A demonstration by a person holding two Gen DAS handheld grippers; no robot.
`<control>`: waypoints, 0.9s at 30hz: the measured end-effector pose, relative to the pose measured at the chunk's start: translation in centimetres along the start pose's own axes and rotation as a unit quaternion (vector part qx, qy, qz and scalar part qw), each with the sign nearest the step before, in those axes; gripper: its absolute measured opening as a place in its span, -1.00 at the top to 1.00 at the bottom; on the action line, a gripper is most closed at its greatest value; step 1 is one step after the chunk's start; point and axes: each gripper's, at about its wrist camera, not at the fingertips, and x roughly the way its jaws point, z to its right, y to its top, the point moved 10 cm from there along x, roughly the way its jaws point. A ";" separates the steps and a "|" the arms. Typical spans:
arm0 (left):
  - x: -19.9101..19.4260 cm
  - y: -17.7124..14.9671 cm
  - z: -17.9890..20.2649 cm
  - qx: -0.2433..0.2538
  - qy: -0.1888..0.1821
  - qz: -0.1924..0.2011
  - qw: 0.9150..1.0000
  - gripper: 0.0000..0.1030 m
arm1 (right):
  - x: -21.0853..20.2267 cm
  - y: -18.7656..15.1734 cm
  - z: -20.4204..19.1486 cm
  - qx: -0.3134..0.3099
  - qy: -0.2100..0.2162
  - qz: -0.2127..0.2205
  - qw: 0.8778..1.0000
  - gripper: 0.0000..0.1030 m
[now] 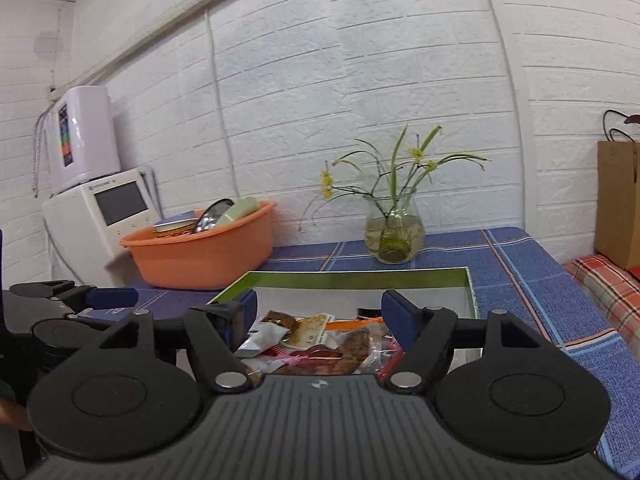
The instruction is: Organize snacks
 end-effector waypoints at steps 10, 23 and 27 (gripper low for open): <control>-10.1 -7.9 2.1 -0.006 -0.070 -0.051 0.996 -0.99 | -5.7 -7.8 -0.7 0.047 0.102 -0.159 0.981 -1.00; -9.0 -12.4 8.3 -0.014 -0.184 -0.137 0.973 -0.92 | -3.7 -11.8 -2.8 0.083 0.150 -0.241 0.955 -0.71; -8.6 -13.0 9.2 -0.018 -0.194 -0.136 0.971 -0.79 | -3.6 -12.2 -3.0 0.058 0.157 -0.245 0.955 -0.63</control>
